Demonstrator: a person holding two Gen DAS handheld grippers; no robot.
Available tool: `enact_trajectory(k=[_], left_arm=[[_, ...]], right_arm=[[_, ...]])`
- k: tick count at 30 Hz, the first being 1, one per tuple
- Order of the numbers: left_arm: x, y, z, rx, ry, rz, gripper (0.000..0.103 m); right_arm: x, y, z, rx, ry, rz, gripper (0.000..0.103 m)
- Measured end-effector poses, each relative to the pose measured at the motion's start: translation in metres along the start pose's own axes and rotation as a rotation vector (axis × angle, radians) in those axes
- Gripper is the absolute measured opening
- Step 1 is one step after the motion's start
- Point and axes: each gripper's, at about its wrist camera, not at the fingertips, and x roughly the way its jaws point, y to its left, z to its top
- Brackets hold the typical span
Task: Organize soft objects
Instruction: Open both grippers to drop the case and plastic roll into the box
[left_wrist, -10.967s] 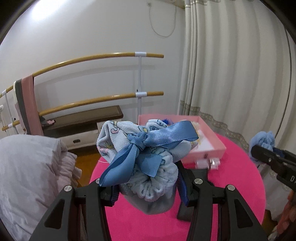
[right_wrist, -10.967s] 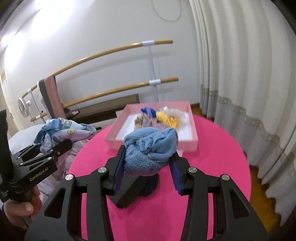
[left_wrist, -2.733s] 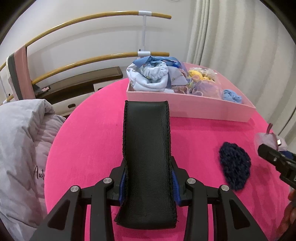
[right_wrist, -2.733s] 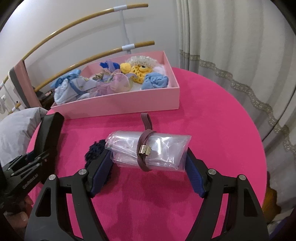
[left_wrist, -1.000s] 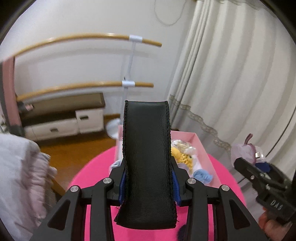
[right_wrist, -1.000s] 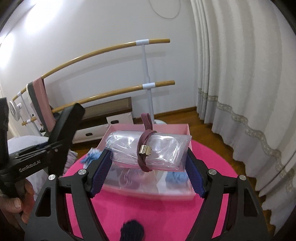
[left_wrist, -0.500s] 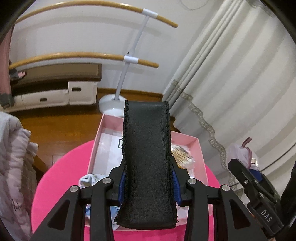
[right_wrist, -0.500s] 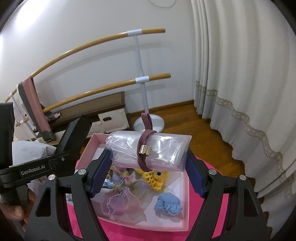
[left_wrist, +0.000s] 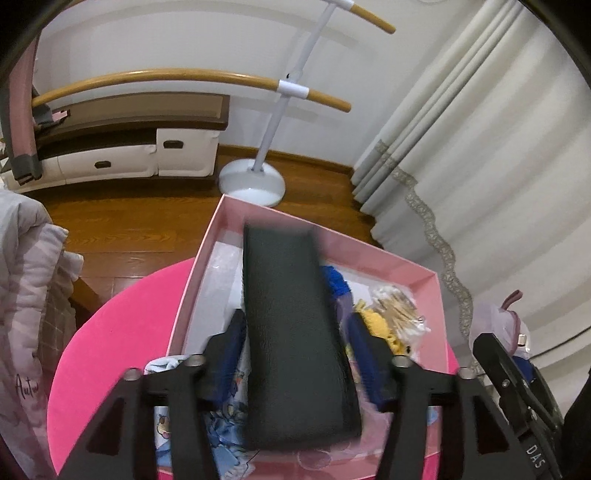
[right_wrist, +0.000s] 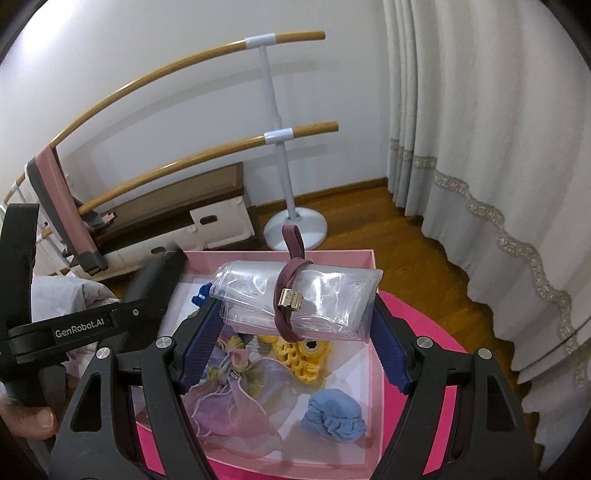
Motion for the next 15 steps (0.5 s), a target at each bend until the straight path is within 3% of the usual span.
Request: enact_trajectory(k=[2, 8, 10, 12, 15], left_arm=[[0.001, -0.006, 0.005, 0.014, -0.012, 0.017, 0.08], [-0.003, -0.015, -0.005, 0.035, -0.06, 0.035, 0.091], [-0.013, -0.017, -0.011, 0.052, -0.092, 0.047, 0.094], [-0.025, -0.018, -0.022, 0.074, -0.118, 0.049, 0.095], [-0.039, -0.023, -0.032, 0.11, -0.164, 0.071, 0.099]], right_arm=[[0.004, -0.001, 0.0, 0.005, 0.008, 0.001, 0.074], [0.014, -0.008, -0.001, 0.022, 0.033, 0.02, 0.079], [0.014, -0.008, -0.003, 0.029, 0.036, 0.036, 0.086], [0.014, -0.008, -0.005, 0.03, 0.035, 0.042, 0.102], [0.009, -0.008, -0.008, 0.037, 0.028, 0.034, 0.103]])
